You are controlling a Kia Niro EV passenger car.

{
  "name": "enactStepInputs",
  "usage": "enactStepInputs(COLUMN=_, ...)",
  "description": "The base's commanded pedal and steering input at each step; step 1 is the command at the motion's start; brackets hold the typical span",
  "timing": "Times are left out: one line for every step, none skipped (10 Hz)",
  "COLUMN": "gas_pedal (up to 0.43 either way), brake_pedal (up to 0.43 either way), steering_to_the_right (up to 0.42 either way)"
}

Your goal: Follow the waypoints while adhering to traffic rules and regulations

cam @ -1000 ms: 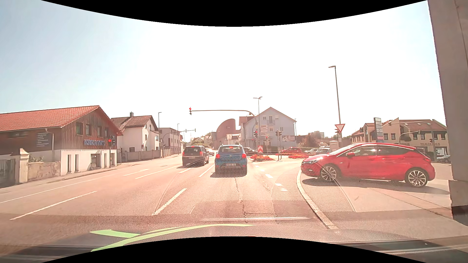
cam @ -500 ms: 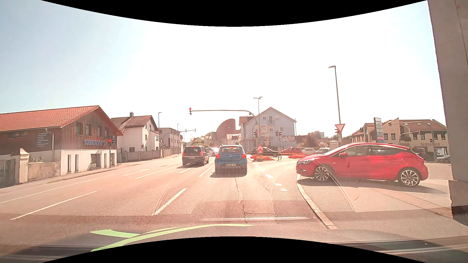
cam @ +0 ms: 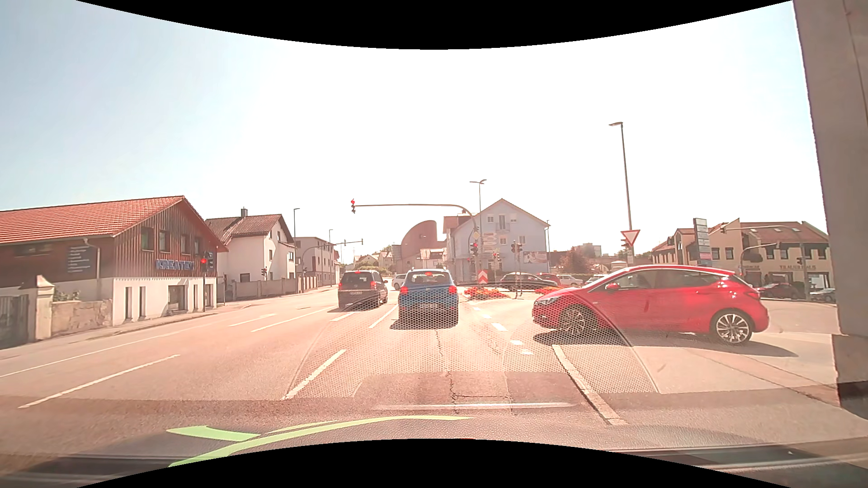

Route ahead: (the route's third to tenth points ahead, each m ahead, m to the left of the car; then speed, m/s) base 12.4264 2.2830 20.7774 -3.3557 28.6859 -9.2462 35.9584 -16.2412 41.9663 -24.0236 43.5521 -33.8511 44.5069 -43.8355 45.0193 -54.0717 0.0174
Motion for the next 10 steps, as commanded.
enactStepInputs(gas_pedal=0.0, brake_pedal=0.317, steering_to_the_right=0.01)
enactStepInputs(gas_pedal=0.0, brake_pedal=0.317, steering_to_the_right=0.01)
enactStepInputs(gas_pedal=0.0, brake_pedal=0.317, steering_to_the_right=0.01)
enactStepInputs(gas_pedal=0.0, brake_pedal=0.317, steering_to_the_right=0.01)
enactStepInputs(gas_pedal=0.0, brake_pedal=0.317, steering_to_the_right=0.01)
enactStepInputs(gas_pedal=0.0, brake_pedal=0.317, steering_to_the_right=0.01)
enactStepInputs(gas_pedal=0.0, brake_pedal=0.317, steering_to_the_right=0.01)
enactStepInputs(gas_pedal=0.0, brake_pedal=0.317, steering_to_the_right=0.01)
enactStepInputs(gas_pedal=0.0, brake_pedal=0.317, steering_to_the_right=0.01)
enactStepInputs(gas_pedal=0.0, brake_pedal=0.317, steering_to_the_right=0.01)
